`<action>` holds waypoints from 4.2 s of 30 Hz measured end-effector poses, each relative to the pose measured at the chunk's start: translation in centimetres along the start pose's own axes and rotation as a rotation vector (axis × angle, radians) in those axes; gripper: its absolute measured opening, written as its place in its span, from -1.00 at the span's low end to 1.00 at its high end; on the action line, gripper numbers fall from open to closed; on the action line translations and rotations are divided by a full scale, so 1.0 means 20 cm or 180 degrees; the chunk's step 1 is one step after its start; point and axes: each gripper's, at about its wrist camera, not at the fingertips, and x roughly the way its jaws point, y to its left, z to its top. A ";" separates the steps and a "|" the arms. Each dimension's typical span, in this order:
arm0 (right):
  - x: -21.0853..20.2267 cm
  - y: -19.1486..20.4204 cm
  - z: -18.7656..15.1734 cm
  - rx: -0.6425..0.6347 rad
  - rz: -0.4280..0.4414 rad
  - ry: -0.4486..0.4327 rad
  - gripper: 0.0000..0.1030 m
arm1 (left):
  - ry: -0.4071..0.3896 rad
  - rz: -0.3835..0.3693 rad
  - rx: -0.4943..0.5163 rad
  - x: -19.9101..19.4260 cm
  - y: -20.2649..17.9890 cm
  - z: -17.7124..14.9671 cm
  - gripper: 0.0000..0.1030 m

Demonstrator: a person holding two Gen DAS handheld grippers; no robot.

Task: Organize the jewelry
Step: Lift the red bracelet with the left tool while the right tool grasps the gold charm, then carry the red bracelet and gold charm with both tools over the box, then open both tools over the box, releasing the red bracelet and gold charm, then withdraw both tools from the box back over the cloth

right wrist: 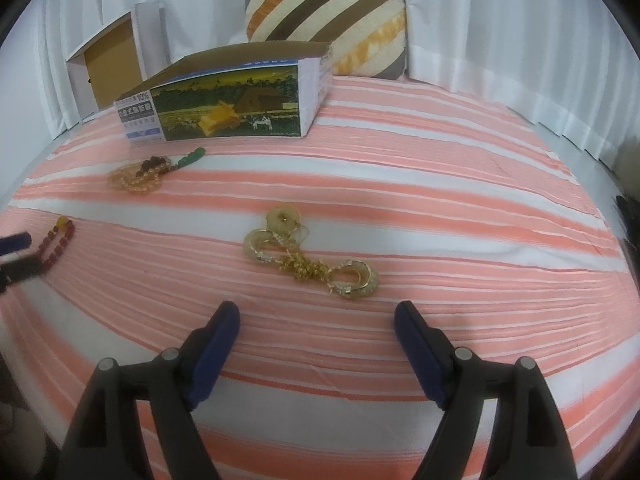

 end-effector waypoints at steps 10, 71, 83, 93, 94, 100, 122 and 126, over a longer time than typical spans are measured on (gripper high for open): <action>-0.03 -0.05 0.00 0.0156 0.0138 0.0028 0.58 | 0.0200 0.0123 0.0025 0.15 0.15 0.12 0.73; -0.61 0.19 0.94 -0.0053 0.1104 -0.0947 -0.81 | -0.0505 -0.0459 -0.0003 -0.42 0.05 0.92 -0.73; -0.42 0.21 1.34 -0.0116 0.1008 -0.1030 -0.81 | -0.0475 -0.0434 0.0001 -0.16 0.10 1.26 -0.73; 0.00 0.22 1.46 -0.0095 0.0903 -0.0680 -0.81 | -0.0186 -0.0287 0.0001 0.27 0.10 1.33 -0.73; 0.04 0.22 1.46 -0.0087 0.0895 -0.0643 -0.81 | -0.0158 -0.0257 0.0004 0.31 0.10 1.32 -0.73; 0.26 0.19 1.37 0.0016 0.0885 -0.0440 -0.78 | -0.0088 -0.0121 0.0127 0.49 0.09 1.24 -0.40; 0.05 0.34 0.73 -0.0275 0.0847 -0.0462 0.13 | 0.0003 -0.0208 0.0147 0.23 0.08 0.57 0.45; 0.07 0.34 0.56 -0.0162 0.0817 -0.0332 0.13 | 0.0016 -0.0443 0.0410 0.25 -0.05 0.53 0.45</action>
